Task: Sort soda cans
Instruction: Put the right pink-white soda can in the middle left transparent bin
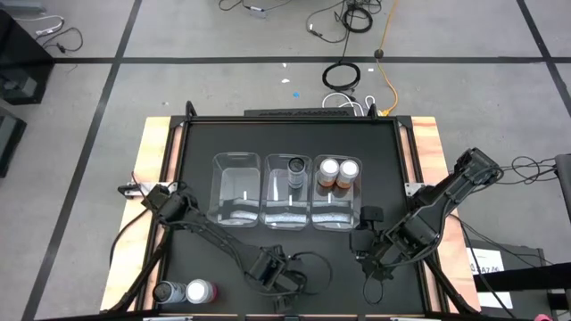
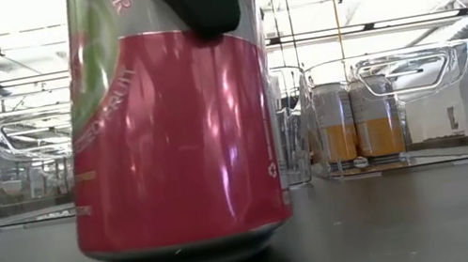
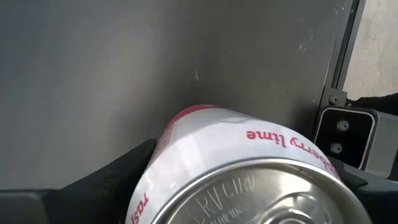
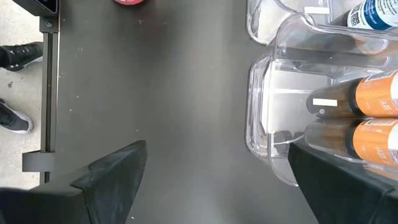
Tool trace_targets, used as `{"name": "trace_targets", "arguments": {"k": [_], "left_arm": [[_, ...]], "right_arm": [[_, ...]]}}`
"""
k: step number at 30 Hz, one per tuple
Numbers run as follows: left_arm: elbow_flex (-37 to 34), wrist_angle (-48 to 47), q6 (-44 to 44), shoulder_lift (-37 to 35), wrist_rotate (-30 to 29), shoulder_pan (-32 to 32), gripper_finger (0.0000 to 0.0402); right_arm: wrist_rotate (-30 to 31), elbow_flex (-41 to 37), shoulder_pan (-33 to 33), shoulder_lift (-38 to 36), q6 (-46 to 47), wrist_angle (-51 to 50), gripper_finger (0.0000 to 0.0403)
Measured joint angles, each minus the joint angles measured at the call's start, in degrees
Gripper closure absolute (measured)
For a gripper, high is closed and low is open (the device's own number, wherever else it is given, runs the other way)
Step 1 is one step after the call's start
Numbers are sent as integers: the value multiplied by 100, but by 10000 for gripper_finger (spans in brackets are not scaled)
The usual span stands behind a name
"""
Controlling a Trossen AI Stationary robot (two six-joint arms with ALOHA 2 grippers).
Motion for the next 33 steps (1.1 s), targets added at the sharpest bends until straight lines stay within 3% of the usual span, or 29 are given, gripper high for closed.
{"name": "trace_targets", "arguments": {"k": [11,20,33], "left_arm": [[-2,-258,-155,-156,208,210,85],[-4,-888,-145,-1009,167,549,83],[-2,-2904,553,-2406,-610,1352,81]], "right_arm": [[5,0,-1,0,0,73,19],[14,0,0,0,-2,179,19],[455,0,0,0,28,320,19]]}}
